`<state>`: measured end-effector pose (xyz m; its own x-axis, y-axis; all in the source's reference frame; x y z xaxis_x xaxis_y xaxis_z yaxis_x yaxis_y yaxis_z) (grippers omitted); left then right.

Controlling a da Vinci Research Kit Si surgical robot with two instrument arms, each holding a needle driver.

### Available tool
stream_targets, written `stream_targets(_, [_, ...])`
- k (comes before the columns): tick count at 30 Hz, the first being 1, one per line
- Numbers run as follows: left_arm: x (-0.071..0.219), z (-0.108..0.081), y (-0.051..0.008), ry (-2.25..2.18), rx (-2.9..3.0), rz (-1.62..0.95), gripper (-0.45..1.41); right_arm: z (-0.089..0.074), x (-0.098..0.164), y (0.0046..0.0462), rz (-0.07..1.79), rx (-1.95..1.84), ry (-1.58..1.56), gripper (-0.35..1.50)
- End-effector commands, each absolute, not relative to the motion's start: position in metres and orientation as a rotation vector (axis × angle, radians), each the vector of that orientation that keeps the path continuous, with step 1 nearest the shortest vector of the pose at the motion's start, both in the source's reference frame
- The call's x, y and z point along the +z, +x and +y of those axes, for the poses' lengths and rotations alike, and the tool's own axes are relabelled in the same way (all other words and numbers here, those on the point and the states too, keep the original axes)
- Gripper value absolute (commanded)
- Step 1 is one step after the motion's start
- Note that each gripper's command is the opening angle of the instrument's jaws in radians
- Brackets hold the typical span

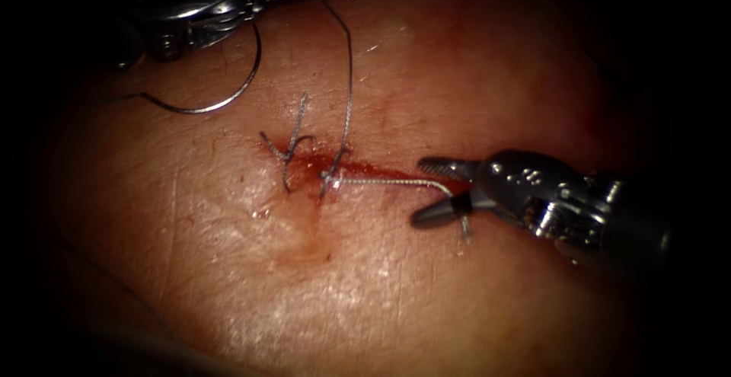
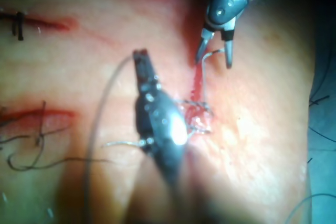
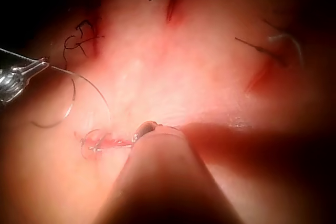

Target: Wound Closure

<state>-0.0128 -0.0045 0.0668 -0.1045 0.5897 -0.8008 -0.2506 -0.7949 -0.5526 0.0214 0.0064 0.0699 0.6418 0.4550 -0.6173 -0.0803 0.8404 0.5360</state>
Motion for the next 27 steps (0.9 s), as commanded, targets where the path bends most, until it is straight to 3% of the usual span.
stream_targets(1, [0.0676, -0.0054, -0.0131, -1.609, 1.950, -0.376, -0.45, 0.0057, 0.0709, 0.0223, 0.821, 0.318, 0.499, 0.61])
stream_targets(9, [0.0680, -0.0055, -0.0132, -1.612, 1.958, -0.366, -0.45, 0.0055, 0.0724, 0.0226, 0.788, 0.334, 0.431, 0.52])
stream_targets(12, [0.0681, -0.0056, -0.0133, -1.612, 1.960, -0.363, -0.45, 0.0056, 0.0724, 0.0226, 0.785, 0.334, 0.432, 0.41])
stream_targets(14, [0.0684, -0.0060, -0.0134, -1.611, 1.963, -0.358, -0.45, 0.0056, 0.0725, 0.0227, 0.782, 0.334, 0.432, 0.24])
stream_targets(15, [0.0684, -0.0061, -0.0135, -1.611, 1.964, -0.356, -0.45, 0.0056, 0.0725, 0.0228, 0.778, 0.334, 0.430, 0.09])
stream_targets(16, [0.0685, -0.0062, -0.0136, -1.610, 1.964, -0.354, -0.45, 0.0055, 0.0724, 0.0228, 0.773, 0.326, 0.447, -0.27])
stream_targets(17, [0.0686, -0.0063, -0.0136, -1.612, 1.965, -0.356, -0.45, 0.0054, 0.0724, 0.0228, 0.765, 0.321, 0.457, -0.35])
stream_targets(27, [0.0687, -0.0062, -0.0136, -1.615, 1.963, -0.353, -0.45, 0.0076, 0.0687, 0.0214, 0.786, 0.383, 0.383, -0.35])
